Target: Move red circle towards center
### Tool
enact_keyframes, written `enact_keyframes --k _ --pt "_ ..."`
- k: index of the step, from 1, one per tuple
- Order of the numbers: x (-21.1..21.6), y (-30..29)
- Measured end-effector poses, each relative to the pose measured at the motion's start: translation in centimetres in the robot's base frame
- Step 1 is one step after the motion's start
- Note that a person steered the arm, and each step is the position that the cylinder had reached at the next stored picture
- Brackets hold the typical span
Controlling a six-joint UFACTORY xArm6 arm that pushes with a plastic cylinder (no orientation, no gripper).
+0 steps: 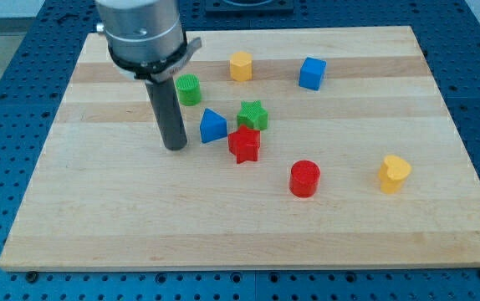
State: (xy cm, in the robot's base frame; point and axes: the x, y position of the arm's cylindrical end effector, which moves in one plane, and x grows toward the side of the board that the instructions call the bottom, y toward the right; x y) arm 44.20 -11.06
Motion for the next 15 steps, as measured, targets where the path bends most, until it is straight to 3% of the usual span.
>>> enact_keyframes --k 2,3,4,6,9,12,15 --pt "-0.9 4.8" --pt "1.7 2.9" --pt "7.0 4.3" --pt "12.2 19.9" --pt "10.9 16.0" --pt "5.8 17.7" --pt "5.3 22.4"
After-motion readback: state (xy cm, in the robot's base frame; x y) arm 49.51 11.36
